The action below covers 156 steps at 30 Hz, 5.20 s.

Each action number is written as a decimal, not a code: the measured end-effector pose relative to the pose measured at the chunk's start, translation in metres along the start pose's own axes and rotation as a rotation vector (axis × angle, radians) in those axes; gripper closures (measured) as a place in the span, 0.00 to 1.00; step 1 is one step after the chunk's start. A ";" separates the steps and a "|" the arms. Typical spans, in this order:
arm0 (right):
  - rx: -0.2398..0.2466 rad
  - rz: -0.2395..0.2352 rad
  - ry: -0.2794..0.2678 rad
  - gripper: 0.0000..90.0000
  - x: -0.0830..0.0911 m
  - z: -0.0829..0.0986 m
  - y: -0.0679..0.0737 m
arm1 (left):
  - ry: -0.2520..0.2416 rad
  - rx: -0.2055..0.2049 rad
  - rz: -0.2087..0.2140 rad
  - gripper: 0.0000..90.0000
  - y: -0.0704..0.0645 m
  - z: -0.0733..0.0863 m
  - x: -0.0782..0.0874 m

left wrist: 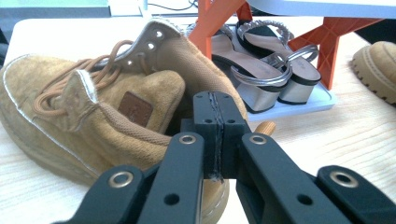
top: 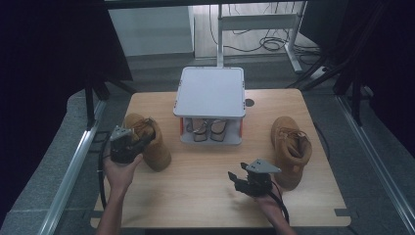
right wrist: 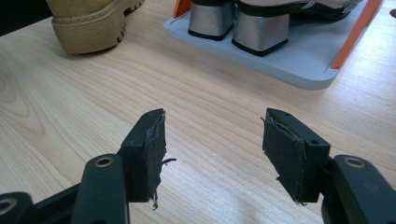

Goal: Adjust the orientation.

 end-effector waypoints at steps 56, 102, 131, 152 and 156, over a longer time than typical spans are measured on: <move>0.007 0.011 0.015 0.44 -0.004 0.003 0.002 | 0.011 0.012 -0.015 1.00 -0.015 0.065 -0.027; 0.011 0.021 0.023 0.44 -0.004 0.005 -0.001 | 0.027 0.101 -0.059 1.00 0.063 0.077 0.042; 0.020 0.026 0.049 0.44 -0.008 0.010 -0.001 | 0.004 0.124 -0.036 1.00 0.080 0.072 0.042; -0.002 0.032 0.029 0.55 0.004 0.007 -0.005 | 0.005 0.047 0.108 0.73 0.023 0.061 0.031; 0.008 0.083 -0.003 0.68 0.012 0.007 -0.008 | 0.022 0.007 0.138 0.62 0.005 0.057 0.023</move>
Point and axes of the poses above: each handheld gripper's, and its own axes: x roughly backward along the jaws, z roughly out of its underside, y roughly to its left, the point moved 4 cm from there along -x, roughly forward along the jaws, and after that the axes turned 7 degrees about -y, right-handed, at the moved point
